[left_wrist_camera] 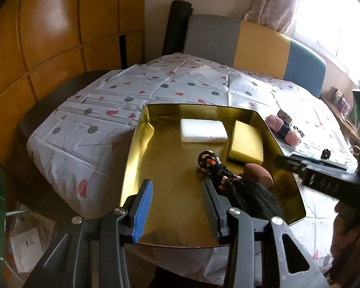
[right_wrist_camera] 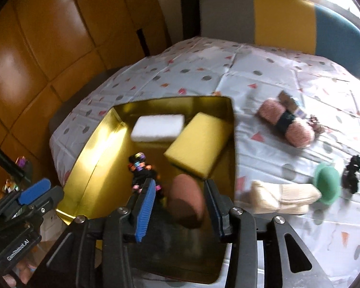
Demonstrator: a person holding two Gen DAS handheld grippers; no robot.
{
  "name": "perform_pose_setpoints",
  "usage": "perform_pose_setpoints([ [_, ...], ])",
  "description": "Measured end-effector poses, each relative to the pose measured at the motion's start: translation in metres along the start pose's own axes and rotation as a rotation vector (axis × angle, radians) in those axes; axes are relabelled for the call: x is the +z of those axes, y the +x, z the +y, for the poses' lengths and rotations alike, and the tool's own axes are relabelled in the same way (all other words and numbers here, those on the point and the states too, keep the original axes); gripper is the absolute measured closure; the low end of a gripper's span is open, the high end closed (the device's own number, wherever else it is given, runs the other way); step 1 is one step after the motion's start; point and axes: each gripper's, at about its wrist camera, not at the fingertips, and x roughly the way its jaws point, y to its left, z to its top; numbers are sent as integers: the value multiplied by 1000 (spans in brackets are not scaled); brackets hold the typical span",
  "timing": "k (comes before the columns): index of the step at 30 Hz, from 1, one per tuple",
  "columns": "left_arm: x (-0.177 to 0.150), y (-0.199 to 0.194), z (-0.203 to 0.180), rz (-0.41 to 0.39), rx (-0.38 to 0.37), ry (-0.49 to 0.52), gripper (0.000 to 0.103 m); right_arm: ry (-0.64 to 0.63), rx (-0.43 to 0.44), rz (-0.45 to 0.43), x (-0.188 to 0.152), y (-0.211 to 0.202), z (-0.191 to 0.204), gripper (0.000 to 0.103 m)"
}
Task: Organize soft objects
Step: 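Move the left gripper to the cream knit cloth and grasp it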
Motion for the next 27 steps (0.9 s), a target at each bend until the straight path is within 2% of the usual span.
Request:
perform_pose_setpoints([
  [7,0,0,-16,4,-10,45,61,64,-58,-49,1,-26,-47,53],
  [12,3,0,-32,6,-25,89,61,115,-132,-78,-2,-46,-93,45],
  [15,4,1,-43,10,-42,118,61,151,-179,-88,-7,-56,-121,45],
  [23,14,-3,-86,-3,-131,218,61,292,-355,-93,-32,-79,-218,40],
  [27,18,-4,-126,-16,-181,337,61,407,-408,-88,-58,-79,-262,40],
])
